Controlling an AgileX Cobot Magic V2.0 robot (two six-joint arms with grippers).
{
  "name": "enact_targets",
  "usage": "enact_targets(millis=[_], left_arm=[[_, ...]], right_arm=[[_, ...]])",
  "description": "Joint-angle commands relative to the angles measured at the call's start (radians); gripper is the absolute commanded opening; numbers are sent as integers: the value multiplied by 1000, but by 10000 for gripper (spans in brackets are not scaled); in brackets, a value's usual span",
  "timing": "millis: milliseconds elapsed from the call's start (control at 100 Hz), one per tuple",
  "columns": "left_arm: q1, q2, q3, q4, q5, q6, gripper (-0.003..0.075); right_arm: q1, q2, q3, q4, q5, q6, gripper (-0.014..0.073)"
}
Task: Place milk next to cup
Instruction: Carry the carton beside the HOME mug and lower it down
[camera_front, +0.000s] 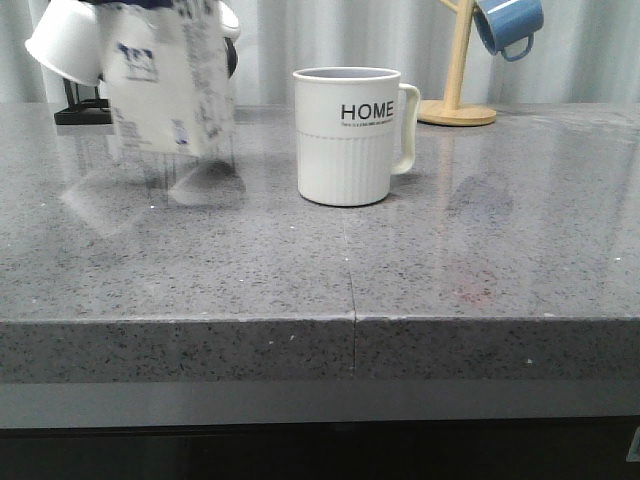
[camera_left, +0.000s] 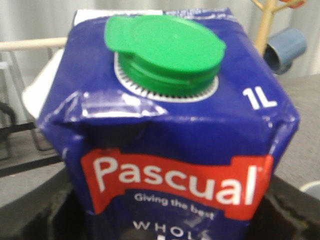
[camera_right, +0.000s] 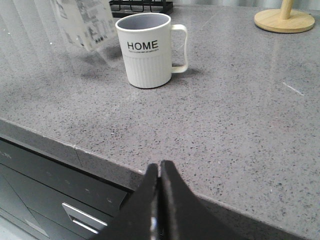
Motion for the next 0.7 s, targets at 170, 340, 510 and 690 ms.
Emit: enact_targets(millis=[170, 340, 510, 690], left_arm=[[-93, 24, -27, -5, -136, -11, 169], [-117, 40, -27, -5, -136, -11, 169], [-116, 45, -27, -5, -134, -11, 170], [-116, 45, -27, -7, -125, -11, 412]], right_arm=[[0, 13, -22, -10, -68, -9, -36], [0, 13, -22, -10, -68, -9, -36], [0, 13, -22, -10, -68, -9, -36], [0, 13, -22, -10, -68, -9, -36]])
